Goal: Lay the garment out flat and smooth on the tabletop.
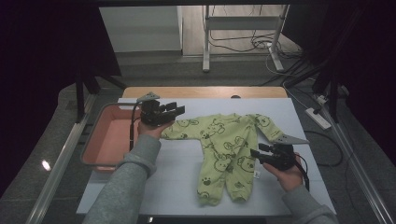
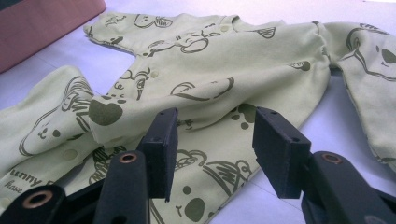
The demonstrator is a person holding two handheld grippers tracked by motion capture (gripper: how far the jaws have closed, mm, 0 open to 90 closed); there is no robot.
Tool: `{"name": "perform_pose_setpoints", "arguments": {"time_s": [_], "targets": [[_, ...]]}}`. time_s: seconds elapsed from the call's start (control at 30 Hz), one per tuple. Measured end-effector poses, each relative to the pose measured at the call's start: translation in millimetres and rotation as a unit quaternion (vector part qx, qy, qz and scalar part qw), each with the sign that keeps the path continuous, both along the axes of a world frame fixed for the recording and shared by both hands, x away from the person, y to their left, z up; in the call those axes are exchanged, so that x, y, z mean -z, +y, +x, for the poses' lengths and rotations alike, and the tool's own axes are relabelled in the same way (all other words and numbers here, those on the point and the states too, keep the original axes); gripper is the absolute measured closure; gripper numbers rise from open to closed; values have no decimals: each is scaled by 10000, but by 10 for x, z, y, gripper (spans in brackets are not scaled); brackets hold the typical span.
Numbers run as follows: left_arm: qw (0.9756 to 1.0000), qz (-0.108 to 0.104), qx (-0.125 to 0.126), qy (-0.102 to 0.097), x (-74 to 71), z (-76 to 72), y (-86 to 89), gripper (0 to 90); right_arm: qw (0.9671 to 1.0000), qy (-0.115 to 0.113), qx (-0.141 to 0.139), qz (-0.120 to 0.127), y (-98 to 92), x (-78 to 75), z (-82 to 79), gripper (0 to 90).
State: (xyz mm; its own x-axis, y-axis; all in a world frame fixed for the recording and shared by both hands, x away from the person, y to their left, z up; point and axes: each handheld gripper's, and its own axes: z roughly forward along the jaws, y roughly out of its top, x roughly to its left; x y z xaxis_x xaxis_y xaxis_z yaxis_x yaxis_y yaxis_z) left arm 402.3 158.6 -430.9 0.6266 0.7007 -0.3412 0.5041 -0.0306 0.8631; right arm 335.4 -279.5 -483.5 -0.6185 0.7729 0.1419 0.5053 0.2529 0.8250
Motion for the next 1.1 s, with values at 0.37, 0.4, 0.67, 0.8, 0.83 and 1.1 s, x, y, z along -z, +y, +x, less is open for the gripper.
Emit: {"name": "perform_pose_setpoints", "arguments": {"time_s": [0.37, 0.4, 0.67, 0.8, 0.83, 1.1], "targets": [[9995, -120, 258, 100, 88, -220, 18, 458, 10000, 31, 9, -54, 6, 22, 6, 513], [9995, -112, 278, 96, 100, -244, 18, 458, 10000, 33, 8, -70, 10, 23, 6, 513], [9989, -37, 461, 100, 145, -441, -23, 456, 9999, 53, -1, -133, 22, 40, -5, 507], [9982, -17, 592, 112, 178, -547, -53, 443, 9999, 85, -25, -147, 27, 46, -56, 499], [9980, -11, 622, 132, 196, -579, -63, 442, 9998, 88, -43, -158, 30, 49, -76, 498], [9975, -19, 697, 135, 280, -739, -46, 438, 9988, 275, -99, -389, 21, 157, -255, 472]]}}
